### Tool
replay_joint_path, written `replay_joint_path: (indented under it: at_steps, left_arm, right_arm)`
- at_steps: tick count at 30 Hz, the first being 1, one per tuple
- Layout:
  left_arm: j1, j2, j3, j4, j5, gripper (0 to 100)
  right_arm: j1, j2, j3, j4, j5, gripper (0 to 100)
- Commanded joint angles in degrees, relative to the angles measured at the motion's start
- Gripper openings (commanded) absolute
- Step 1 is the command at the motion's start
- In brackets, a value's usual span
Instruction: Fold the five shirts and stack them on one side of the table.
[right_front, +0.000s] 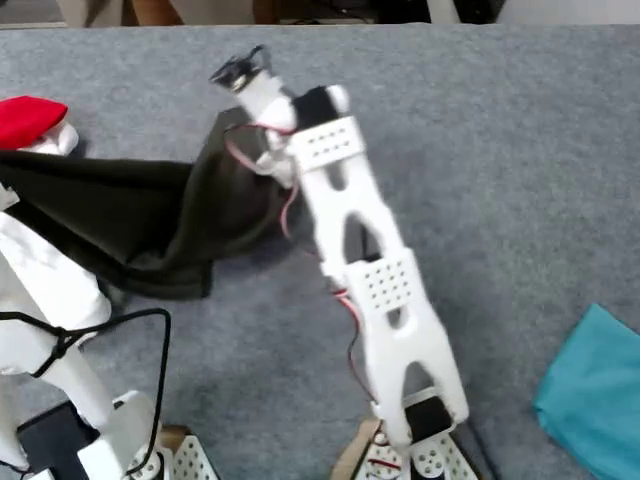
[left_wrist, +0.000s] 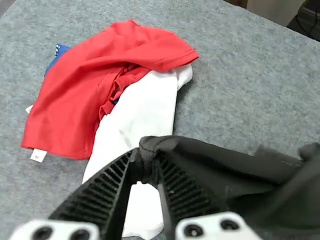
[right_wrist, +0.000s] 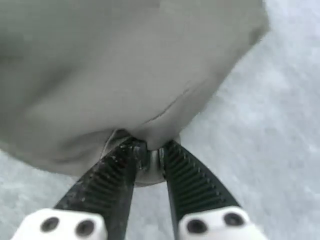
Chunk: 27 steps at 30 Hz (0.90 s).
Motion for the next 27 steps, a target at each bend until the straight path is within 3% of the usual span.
replay_joint_path:
  at_steps: [1, 4, 13, 20, 27]
  left_arm:
    - [-0.6, -0.8, 1.2, -1.3, -1.3, 2]
    - [-0.6, -0.8, 5.4, -2.2, -2.3, 2]
    - [-2.2, -0.9, 25.6, -14.6, -2.4, 2]
    - [3.3, -0.8, 36.0, -17.1, -2.4, 2]
    - [12.4, -0.8, 45.7, -17.2, -2.4, 2]
  right_arm:
    - [7.1, -2.0, -4.8, 2.5, 1.7, 0.4]
    - [13.4, -3.7, -4.5, 2.5, 3.6, 0.4]
    - [27.6, -12.7, -5.2, 2.1, 5.9, 0.4]
    - [28.9, -17.5, -6.0, 2.4, 6.3, 0.4]
    - [28.7, -18.4, 5.8, 2.4, 7.7, 0.4]
